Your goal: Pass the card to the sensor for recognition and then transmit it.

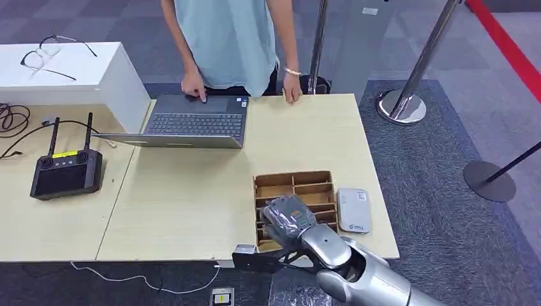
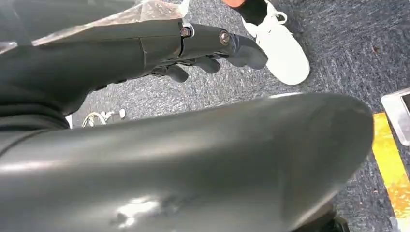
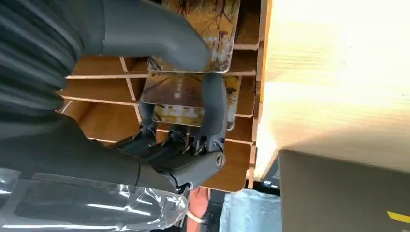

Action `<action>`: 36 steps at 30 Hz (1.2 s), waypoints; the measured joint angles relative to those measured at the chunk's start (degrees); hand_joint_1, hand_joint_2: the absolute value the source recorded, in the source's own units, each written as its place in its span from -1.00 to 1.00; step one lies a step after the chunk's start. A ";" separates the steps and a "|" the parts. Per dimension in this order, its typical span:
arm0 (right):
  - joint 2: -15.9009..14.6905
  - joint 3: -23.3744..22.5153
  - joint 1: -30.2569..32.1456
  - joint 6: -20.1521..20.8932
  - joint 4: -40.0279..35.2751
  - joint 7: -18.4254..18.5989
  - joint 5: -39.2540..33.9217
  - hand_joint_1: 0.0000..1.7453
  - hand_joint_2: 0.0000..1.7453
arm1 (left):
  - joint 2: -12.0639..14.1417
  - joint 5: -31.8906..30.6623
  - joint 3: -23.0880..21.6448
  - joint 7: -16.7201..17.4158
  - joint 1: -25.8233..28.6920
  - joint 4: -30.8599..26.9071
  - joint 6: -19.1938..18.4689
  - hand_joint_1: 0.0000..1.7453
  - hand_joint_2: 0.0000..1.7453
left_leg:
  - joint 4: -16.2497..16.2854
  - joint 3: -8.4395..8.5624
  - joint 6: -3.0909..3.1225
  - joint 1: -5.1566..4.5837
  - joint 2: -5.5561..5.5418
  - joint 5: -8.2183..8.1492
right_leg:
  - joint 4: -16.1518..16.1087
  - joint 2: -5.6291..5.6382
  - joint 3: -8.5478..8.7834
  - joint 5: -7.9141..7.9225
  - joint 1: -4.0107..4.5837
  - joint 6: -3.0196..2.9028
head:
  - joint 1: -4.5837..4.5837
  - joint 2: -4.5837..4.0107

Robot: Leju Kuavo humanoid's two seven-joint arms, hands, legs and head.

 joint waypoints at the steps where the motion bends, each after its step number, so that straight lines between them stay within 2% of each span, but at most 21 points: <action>1: 0.02 -0.02 0.00 -0.11 0.07 -0.11 -0.13 1.00 1.00 | 0.00 0.00 0.00 0.00 0.00 0.00 0.00 -1.00 -1.00 | 0.00 0.00 0.00 0.00 0.00 0.00 | 0.00 0.00 0.01 0.00 0.00 0.00 | 0.00 0.00; 7: 0.07 -0.18 -0.04 -0.87 0.50 -0.59 -0.72 1.00 1.00 | 0.02 0.00 0.00 0.00 0.00 0.00 0.00 -1.00 -1.00 | 0.00 0.05 -0.01 0.00 0.00 0.01 | 0.00 0.00 0.06 0.00 0.00 0.00 | 0.00 0.00; 25: 0.87 -1.62 -0.69 -8.72 1.33 -1.66 2.20 1.00 1.00 | 0.02 -0.48 0.00 -0.02 0.00 0.00 -0.09 -1.00 -1.00 | 0.00 0.07 -0.02 0.00 0.00 0.02 | 0.02 0.00 0.08 0.00 0.00 0.00 | 0.00 0.00; 36: 2.01 -2.60 -3.81 -9.55 1.16 -2.03 3.54 1.00 1.00 | 0.02 -1.27 -0.02 -0.57 -0.01 0.00 -0.22 -1.00 -1.00 | 0.00 0.07 -0.04 0.00 0.01 0.03 | 0.03 0.00 0.08 0.00 0.00 0.00 | 0.00 0.00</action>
